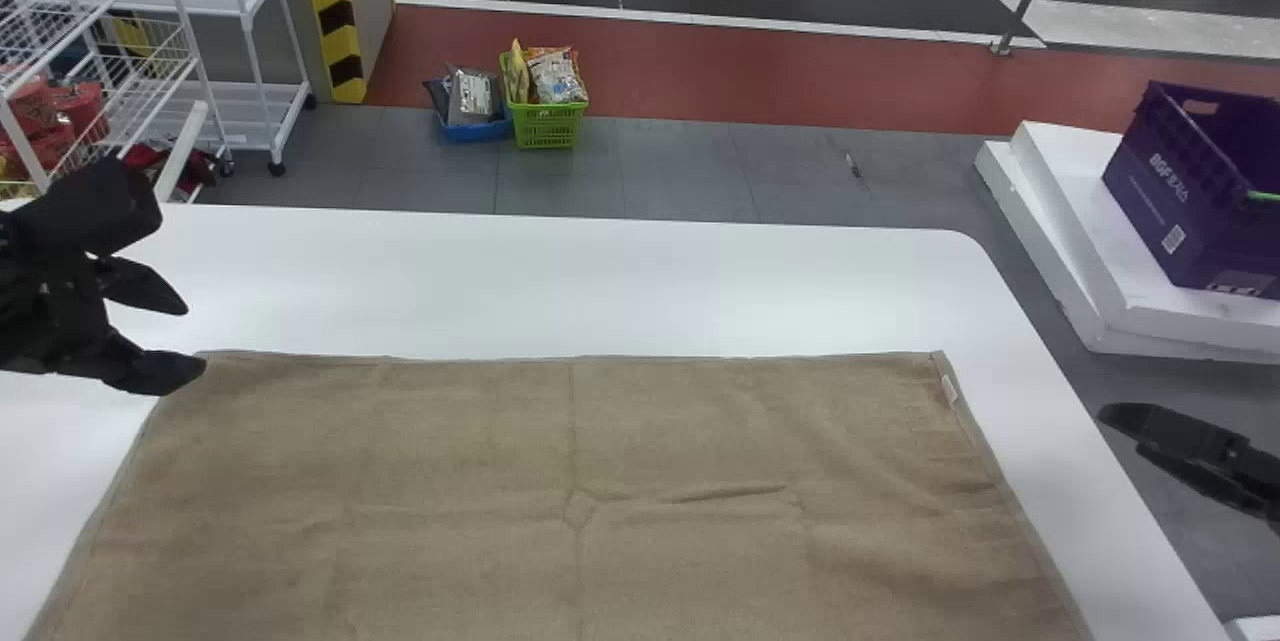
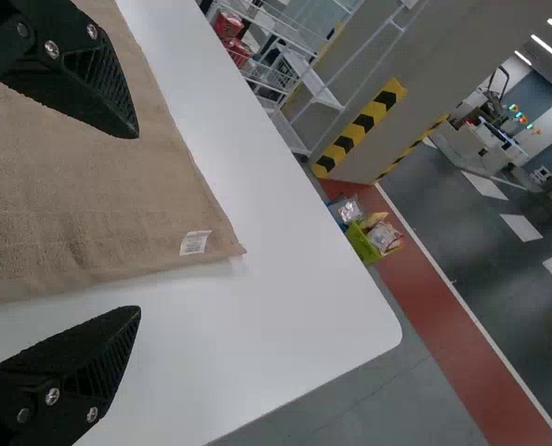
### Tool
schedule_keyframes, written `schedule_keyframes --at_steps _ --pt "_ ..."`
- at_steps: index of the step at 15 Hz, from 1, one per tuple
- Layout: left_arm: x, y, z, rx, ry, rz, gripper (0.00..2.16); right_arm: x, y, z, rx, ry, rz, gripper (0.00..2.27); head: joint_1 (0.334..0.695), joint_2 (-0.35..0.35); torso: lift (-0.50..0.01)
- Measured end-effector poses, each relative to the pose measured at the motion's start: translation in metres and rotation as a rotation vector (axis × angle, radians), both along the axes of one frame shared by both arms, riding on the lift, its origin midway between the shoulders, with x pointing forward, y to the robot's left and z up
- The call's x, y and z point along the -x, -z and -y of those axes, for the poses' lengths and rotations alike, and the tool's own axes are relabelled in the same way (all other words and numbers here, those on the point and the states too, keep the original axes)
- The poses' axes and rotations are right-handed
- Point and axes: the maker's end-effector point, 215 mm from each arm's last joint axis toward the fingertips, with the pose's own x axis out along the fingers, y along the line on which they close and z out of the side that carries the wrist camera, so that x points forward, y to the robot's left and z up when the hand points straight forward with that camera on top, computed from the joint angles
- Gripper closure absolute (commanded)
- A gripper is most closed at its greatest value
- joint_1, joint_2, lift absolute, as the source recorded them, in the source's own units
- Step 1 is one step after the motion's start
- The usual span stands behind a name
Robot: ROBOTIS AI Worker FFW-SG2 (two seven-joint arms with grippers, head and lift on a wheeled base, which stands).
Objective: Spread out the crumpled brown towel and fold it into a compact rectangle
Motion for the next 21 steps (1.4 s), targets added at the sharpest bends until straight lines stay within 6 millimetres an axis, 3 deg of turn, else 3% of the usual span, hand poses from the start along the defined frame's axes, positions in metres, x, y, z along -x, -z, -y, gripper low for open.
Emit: schedule_keyframes --at_steps 11,17,18,21 --pt "-0.003 0.031 -0.012 -0.063 -0.018 -0.042 0.54 -0.001 0.002 0.009 0.000 0.001 0.002 0.17 0.695 -0.138 -0.127" --pt "-0.005 0.038 -0.015 -0.087 -0.018 -0.052 0.55 -0.004 0.004 0.014 -0.003 0.006 0.005 0.17 0.695 -0.139 -0.127" --pt "-0.005 0.039 -0.015 -0.088 -0.016 -0.055 0.68 -0.005 0.005 0.015 -0.001 0.006 0.007 0.17 0.695 -0.140 -0.127" --pt "-0.005 0.043 -0.015 -0.090 -0.014 -0.068 0.70 -0.008 0.006 0.018 0.003 0.006 0.012 0.17 0.695 -0.144 -0.127"
